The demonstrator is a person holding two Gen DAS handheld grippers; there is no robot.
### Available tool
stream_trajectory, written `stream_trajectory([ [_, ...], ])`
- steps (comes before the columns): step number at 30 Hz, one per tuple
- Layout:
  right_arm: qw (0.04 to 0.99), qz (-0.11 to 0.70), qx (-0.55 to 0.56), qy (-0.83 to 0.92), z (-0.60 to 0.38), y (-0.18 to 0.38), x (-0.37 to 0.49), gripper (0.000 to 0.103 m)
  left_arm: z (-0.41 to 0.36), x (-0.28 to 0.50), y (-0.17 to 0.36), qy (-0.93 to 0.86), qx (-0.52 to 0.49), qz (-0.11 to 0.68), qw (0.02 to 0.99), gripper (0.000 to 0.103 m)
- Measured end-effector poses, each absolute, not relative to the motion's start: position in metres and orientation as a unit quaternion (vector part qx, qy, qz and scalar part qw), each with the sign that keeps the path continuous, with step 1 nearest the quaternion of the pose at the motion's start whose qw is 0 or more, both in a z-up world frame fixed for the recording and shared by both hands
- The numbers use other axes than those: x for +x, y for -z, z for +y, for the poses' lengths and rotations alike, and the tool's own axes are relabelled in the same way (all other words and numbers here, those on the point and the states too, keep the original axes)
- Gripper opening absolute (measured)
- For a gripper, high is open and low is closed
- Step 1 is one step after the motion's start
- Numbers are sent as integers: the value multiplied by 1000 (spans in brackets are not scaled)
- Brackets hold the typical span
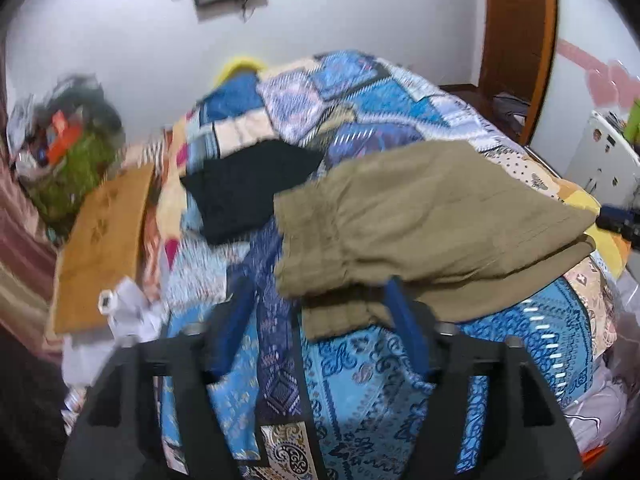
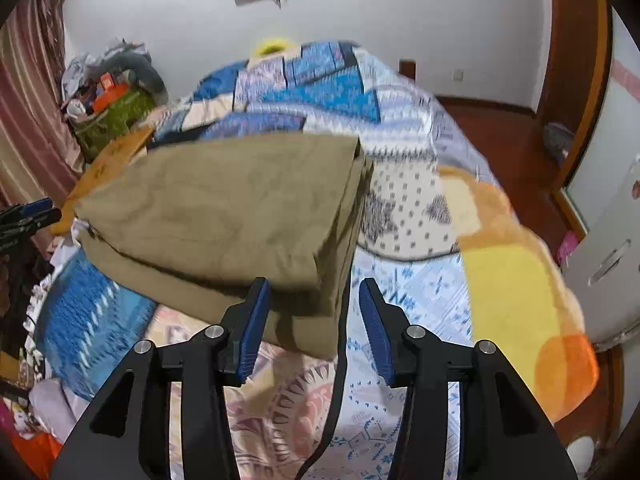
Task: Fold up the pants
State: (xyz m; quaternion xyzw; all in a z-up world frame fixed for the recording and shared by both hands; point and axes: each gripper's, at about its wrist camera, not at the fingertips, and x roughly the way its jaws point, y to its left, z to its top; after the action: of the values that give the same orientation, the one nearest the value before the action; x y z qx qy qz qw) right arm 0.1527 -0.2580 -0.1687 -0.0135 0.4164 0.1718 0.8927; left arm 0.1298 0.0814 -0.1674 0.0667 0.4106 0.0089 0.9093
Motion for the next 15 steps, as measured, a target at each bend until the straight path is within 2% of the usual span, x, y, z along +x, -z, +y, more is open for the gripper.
stream_trajectory([
  [2, 903, 393, -17, -172, -254, 155, 149, 56, 69, 132, 163, -2, 93, 403, 910, 87],
  [6, 915, 351, -22, -199, -240, 129, 145, 70, 51, 142, 171, 6, 138, 412, 901, 88],
  [15, 889, 368, -67, -265, -187, 147, 149, 71, 15, 163, 216, 31, 220, 445, 867, 88],
])
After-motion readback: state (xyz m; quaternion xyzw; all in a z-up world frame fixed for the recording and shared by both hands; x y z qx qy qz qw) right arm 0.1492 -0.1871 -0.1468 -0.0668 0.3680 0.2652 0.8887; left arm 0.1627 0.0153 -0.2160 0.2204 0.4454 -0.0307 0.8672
